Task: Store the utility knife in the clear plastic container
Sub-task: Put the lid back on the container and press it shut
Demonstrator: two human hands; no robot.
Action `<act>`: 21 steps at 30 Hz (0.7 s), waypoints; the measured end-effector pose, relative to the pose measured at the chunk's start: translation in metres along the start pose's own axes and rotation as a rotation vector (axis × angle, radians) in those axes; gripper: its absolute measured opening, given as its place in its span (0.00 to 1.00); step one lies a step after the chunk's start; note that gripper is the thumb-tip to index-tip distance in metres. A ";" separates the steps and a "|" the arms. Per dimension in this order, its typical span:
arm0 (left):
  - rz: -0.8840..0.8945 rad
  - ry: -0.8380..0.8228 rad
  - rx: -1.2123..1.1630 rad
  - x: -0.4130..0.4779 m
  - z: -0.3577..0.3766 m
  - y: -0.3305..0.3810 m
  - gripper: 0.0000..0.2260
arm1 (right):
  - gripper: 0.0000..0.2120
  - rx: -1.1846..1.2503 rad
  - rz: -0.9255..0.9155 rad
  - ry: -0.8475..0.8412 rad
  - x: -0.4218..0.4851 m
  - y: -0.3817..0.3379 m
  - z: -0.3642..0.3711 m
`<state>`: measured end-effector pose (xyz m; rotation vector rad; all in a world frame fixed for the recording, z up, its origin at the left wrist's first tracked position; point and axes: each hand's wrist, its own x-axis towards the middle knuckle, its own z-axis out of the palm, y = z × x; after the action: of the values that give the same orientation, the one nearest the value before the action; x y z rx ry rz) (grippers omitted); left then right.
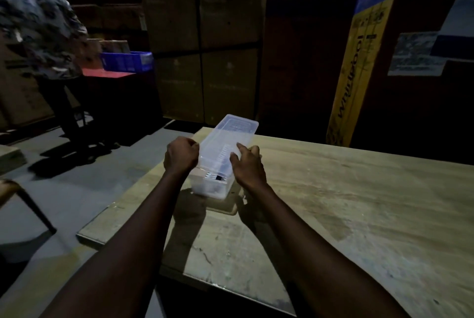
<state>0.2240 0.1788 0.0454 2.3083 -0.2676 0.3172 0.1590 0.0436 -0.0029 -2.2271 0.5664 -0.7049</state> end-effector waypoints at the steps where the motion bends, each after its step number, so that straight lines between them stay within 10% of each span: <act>1: -0.017 -0.001 -0.001 0.001 0.000 -0.005 0.12 | 0.23 -0.025 -0.001 -0.020 -0.001 -0.002 0.004; 21: -0.012 -0.122 0.017 0.002 0.015 -0.037 0.12 | 0.18 -0.213 0.007 -0.112 -0.012 0.002 0.008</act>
<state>0.2386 0.1930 0.0113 2.3491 -0.3130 0.1736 0.1550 0.0533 -0.0133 -2.4428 0.6175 -0.5329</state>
